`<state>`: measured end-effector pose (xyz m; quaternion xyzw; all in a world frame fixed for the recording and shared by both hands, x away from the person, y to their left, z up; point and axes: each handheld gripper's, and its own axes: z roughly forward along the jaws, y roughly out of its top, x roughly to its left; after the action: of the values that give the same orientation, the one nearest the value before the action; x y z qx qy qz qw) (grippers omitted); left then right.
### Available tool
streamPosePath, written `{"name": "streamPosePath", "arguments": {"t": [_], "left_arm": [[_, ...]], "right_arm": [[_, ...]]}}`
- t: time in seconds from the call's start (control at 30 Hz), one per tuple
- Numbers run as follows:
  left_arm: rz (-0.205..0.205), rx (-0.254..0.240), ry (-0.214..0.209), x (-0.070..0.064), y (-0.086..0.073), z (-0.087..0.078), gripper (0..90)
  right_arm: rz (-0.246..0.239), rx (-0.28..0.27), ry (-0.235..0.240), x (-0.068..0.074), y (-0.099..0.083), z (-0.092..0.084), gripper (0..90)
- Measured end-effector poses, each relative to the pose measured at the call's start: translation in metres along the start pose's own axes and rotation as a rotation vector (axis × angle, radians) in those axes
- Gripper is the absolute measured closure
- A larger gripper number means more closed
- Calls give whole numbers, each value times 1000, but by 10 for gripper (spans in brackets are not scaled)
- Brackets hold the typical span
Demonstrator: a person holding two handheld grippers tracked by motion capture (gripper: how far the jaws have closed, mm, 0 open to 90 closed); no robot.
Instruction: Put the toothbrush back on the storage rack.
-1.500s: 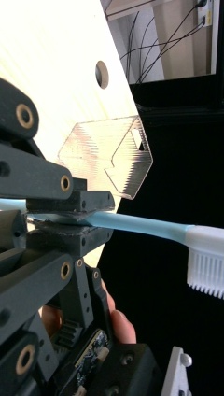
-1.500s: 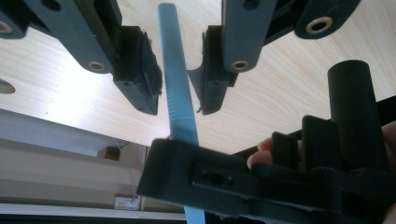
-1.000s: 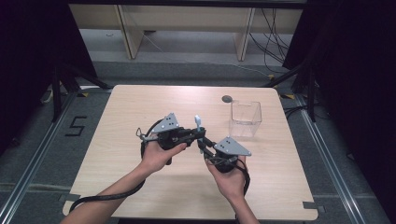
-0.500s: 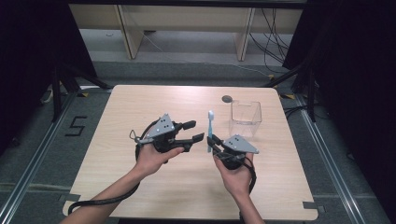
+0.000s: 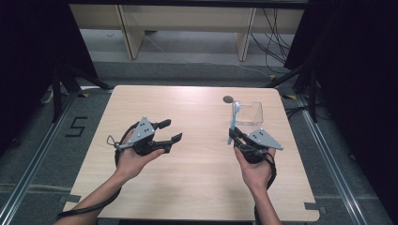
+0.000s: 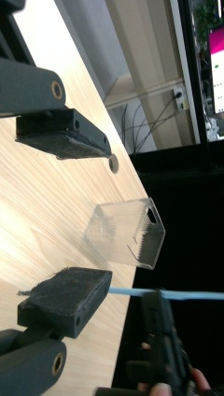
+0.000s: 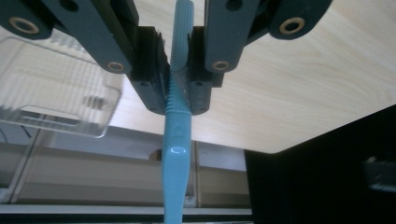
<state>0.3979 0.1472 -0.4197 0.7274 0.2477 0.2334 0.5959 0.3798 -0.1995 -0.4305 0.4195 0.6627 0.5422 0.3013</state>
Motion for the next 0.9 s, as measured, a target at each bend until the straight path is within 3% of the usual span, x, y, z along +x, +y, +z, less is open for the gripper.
{"name": "streamPosePath", "arguments": {"t": [0.17,0.23,0.33,0.73,0.77,0.83,0.9], "left_arm": [[-16,-1,21,5,-10,-13,332],[-14,7,29,7,-13,-17,332],[-28,17,50,13,-22,-23,329],[-64,34,107,25,-42,-40,326],[-64,34,107,25,-42,-40,326],[-72,37,117,28,-47,-42,325],[-76,38,124,29,-49,-44,325]], "right_arm": [[15,-17,-46,-12,7,-6,790],[28,-29,-41,-13,7,-6,790],[13,-20,-71,-22,12,-8,790],[14,-43,-113,-39,16,-6,790],[37,-36,-118,-38,17,-6,790],[8,-49,-123,-43,18,-5,790],[8,-53,-122,-46,19,-5,789]]}}
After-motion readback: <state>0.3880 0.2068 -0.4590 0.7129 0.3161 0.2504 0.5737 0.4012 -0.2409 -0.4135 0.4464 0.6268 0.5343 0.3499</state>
